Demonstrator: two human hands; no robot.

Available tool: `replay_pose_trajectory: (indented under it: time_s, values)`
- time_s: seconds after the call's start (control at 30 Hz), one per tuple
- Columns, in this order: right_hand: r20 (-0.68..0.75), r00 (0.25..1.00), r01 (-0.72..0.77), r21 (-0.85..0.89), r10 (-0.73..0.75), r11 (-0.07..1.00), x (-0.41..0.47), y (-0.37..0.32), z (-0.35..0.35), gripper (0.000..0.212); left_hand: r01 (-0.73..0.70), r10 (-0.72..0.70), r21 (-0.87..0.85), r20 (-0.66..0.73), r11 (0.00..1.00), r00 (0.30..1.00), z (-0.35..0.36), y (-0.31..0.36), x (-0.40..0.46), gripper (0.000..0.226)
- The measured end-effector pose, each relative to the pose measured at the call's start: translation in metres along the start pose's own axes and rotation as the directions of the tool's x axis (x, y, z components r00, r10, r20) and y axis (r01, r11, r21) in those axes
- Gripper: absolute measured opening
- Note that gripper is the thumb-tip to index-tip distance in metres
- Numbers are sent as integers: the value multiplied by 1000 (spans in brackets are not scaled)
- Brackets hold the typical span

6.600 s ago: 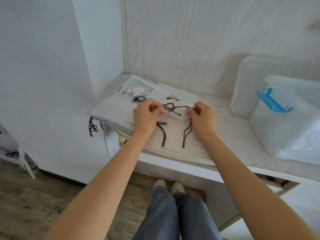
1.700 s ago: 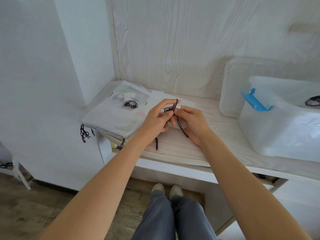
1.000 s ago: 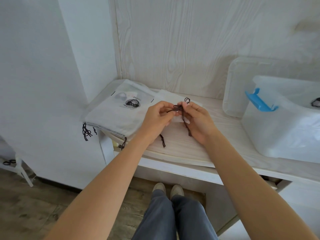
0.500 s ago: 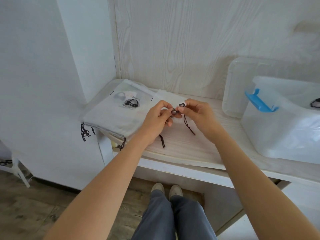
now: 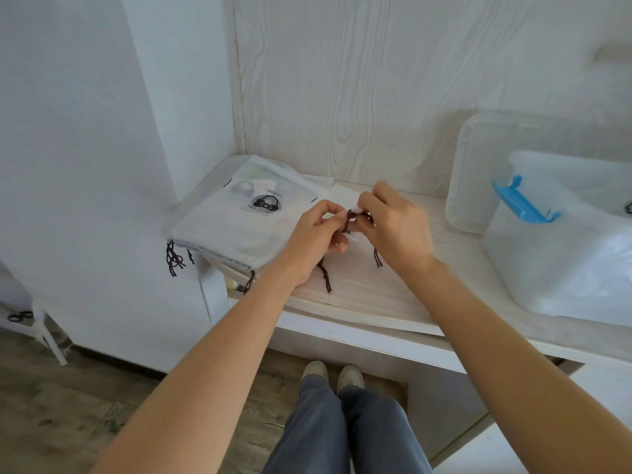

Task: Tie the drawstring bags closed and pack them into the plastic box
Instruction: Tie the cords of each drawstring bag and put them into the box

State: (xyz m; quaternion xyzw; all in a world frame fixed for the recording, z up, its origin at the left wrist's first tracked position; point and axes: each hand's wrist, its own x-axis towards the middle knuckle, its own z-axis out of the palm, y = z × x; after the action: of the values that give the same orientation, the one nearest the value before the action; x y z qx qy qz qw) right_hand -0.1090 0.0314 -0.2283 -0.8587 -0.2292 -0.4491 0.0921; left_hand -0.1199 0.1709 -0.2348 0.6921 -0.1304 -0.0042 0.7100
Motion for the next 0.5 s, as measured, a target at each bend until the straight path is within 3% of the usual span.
replay_pose_trajectory:
  time_s: [0.17,0.5]
  values:
    - [-127,991,-30,4,30,1000,-10,0,6,19,-28,28,-13,-19,1000,999,1,-3,1,24]
    - [-151,988,-8,123,27,992,-14,-1,6,16,-64,64,46,8,997,998,-1,-4,0,18]
